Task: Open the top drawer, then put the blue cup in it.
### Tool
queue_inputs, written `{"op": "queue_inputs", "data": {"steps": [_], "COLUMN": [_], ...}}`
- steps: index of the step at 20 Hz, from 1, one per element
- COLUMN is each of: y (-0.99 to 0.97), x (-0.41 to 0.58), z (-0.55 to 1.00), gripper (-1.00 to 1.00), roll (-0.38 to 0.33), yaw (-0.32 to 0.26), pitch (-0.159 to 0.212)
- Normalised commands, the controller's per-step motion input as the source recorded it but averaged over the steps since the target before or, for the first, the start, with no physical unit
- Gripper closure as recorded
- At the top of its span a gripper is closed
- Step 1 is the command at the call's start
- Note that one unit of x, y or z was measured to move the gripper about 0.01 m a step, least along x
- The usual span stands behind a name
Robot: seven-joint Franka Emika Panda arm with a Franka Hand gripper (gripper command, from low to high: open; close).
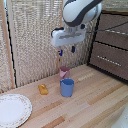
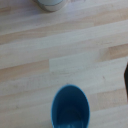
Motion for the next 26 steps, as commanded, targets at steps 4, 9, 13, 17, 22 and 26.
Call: {"op": "queue_inputs", "data": {"steps": [4, 9, 13, 17, 22, 26], "y": [-0.23, -0.24, -0.24, -0.23, -0.23, -0.2], "x": [-0.265, -0.107, 0.078, 0.313, 0.386, 0.347], "z": [0.03, 0.0, 0.0, 0.0, 0.0, 0.01], "gripper": [-1.0, -1.0, -1.0, -1.0, -1.0, -1.0], "roll": [-0.356, -0.375, -0.375, -0.375, -0.375, -0.375], "yaw": [0.164, 0.135, 0.056, -0.014, -0.059, -0.09], "pitch": [-0.117, -0.137, -0.118, -0.028, 0.0, 0.029]}}
